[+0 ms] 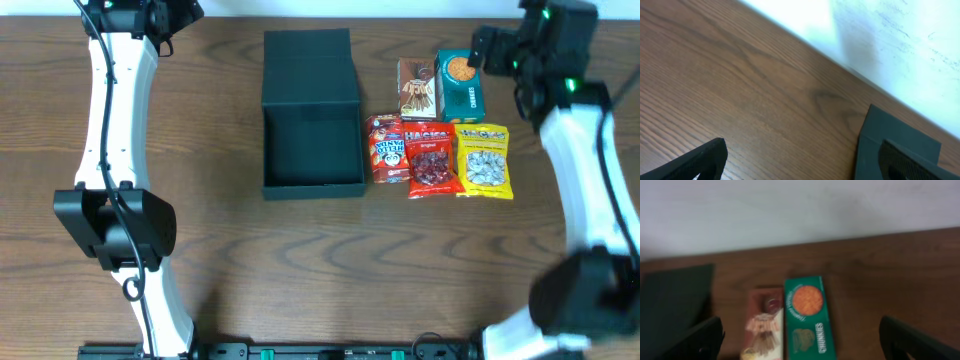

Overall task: Pack container
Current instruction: 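Reach the right gripper to the teal coconut cookie box and grasp it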

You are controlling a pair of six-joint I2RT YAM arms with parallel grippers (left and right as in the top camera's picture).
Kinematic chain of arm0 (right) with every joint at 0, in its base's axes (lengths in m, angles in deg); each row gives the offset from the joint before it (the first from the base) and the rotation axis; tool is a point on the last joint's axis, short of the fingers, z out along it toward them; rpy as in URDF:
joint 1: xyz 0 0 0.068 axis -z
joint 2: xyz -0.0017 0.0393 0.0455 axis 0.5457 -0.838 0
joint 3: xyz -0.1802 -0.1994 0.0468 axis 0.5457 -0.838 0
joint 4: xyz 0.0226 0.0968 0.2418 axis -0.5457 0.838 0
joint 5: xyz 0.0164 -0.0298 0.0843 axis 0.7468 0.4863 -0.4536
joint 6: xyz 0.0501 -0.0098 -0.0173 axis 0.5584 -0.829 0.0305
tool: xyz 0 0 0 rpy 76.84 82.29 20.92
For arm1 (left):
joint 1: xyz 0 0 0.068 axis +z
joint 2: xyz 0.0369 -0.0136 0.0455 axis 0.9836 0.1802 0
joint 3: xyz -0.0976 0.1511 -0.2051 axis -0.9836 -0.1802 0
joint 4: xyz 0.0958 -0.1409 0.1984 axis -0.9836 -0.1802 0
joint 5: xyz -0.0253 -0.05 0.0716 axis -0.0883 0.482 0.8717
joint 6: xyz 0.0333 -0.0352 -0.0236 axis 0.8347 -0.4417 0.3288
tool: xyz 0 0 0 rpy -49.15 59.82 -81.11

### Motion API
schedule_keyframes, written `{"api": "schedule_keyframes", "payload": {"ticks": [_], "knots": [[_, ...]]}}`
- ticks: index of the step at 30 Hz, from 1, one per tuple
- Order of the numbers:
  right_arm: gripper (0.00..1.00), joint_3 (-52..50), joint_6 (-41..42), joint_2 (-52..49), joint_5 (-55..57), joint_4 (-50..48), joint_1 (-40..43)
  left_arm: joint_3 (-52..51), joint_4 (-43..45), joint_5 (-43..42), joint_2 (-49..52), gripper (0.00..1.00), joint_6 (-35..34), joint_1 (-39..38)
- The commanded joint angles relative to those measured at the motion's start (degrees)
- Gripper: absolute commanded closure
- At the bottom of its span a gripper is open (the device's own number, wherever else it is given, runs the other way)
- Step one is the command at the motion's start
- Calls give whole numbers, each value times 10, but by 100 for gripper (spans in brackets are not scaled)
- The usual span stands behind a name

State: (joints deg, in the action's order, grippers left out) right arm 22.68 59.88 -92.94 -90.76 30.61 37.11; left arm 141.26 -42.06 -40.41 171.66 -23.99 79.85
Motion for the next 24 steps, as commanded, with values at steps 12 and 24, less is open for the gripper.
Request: {"api": "schedule_keyframes", "payload": {"ticks": [12, 24], "knots": [[1, 188, -84, -246, -5, 150, 1, -2, -1, 0, 0, 2, 2, 1], [1, 188, -109, -290, -7, 175, -2, -34, 3, 0, 0, 2, -7, 1]]}}
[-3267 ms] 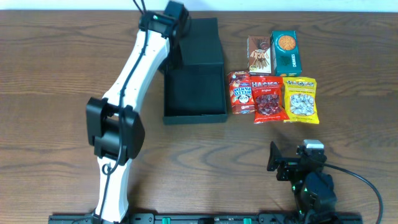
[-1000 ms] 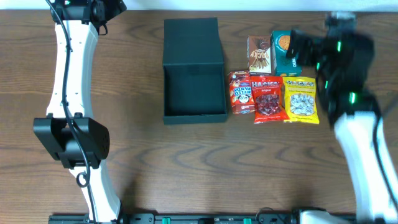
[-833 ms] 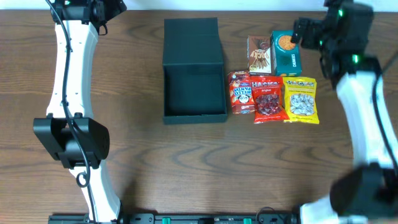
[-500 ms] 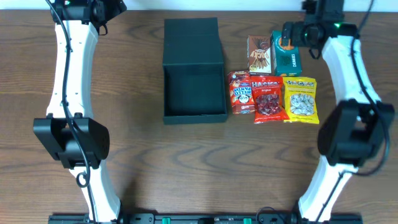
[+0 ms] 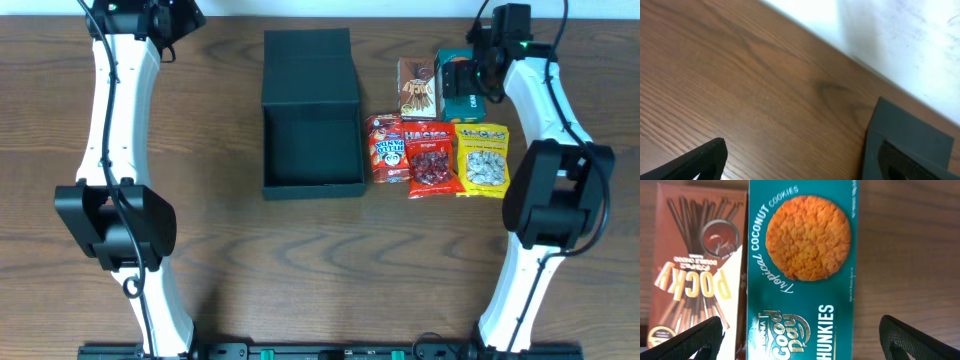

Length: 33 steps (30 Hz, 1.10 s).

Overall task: Pack container
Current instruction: 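Reach the right gripper to the teal coconut cookie box and grasp it, then carry the teal cookie box into the black box and lower it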

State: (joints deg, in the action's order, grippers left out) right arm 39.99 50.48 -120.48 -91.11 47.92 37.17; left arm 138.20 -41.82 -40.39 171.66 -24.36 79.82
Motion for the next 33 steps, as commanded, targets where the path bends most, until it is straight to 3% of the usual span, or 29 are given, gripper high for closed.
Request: {"api": "schedule_keyframes", "payload": {"ticks": [1, 13, 19, 33], "knots": [[1, 14, -15, -17, -4, 2, -2, -3, 2, 0, 0, 2, -3, 2], [1, 14, -15, -48, 14, -17, -7, -3, 3, 0, 0, 2, -3, 2], [22, 14, -15, -54, 14, -20, -7, -3, 3, 0, 0, 2, -3, 2], [30, 64, -10, -53, 13, 3, -17, -3, 3, 0, 0, 3, -3, 2]]}}
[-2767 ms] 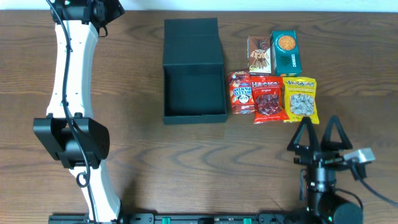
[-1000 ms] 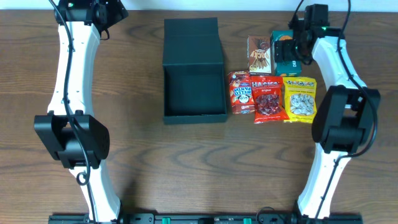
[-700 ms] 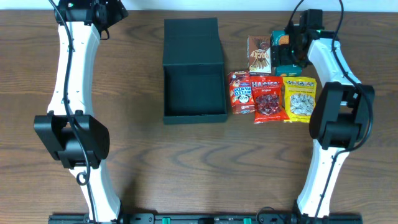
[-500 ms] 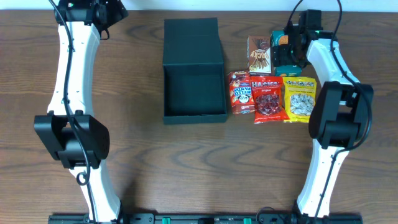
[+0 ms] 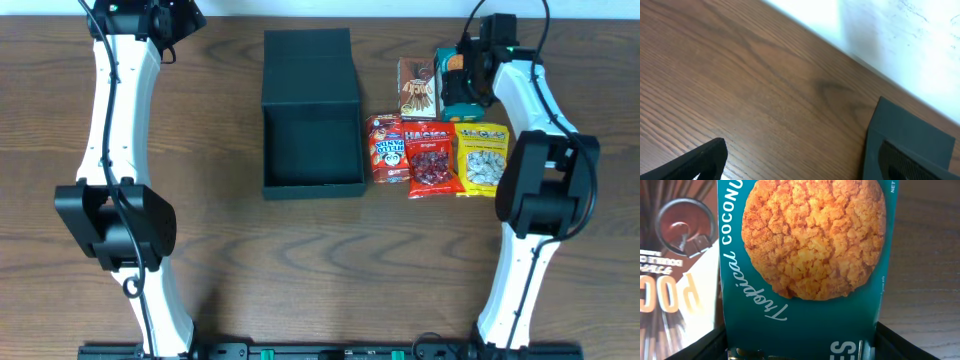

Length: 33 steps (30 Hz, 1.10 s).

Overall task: Pack container
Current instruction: 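Carry the teal cookie box into the black box and lower it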

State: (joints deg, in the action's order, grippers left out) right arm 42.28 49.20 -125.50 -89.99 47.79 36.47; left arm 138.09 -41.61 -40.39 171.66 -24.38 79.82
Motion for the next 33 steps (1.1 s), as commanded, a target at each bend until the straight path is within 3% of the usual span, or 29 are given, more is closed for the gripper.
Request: {"api": "schedule_keyframes", "payload": {"ticks": [1, 11, 16, 27, 33], "knots": [[30, 53, 3, -3, 2, 10, -11, -2, 1, 0, 0, 2, -3, 2], [31, 226, 7, -3, -39, 154, -46, -2, 1, 0, 0, 2, -3, 2], [29, 294, 48, -3, -67, 235, -99, -2, 0, 8, 0, 2, -2, 2], [35, 307, 135, -3, -152, 329, -240, -2, 0, 19, 0, 2, -3, 26], [32, 306, 174, -3, -146, 367, -300, -2, -7, 19, 0, 2, -3, 37]]}}
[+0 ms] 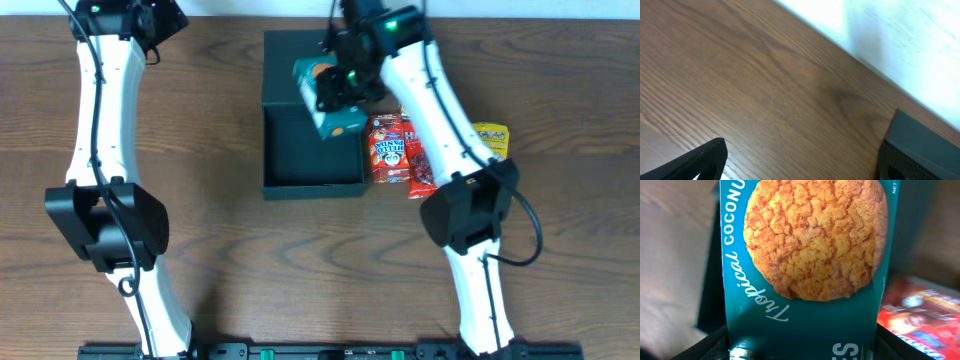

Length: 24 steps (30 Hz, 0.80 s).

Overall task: Pack container
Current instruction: 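Carry the teal cookie box into the black box and lower it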

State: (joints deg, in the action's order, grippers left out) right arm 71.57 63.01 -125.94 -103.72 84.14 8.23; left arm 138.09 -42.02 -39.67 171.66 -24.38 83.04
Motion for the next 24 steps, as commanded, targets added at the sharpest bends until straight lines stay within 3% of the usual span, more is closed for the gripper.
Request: {"api": "schedule_keyframes", "payload": {"ticks": [1, 7, 14, 24], "knots": [[32, 13, 43, 2, -6, 3, -25, -2, -4, 12, 0, 2, -3, 5], [40, 5, 117, 1, 75, -5, -68, -2, -10, 8, 0, 2, -3, 6], [39, -34, 187, 1, 88, -7, -97, -2, -15, 7, 0, 2, -3, 6], [36, -81, 219, 1, 88, -22, -119, -2, -15, -6, 0, 2, -3, 6]]}}
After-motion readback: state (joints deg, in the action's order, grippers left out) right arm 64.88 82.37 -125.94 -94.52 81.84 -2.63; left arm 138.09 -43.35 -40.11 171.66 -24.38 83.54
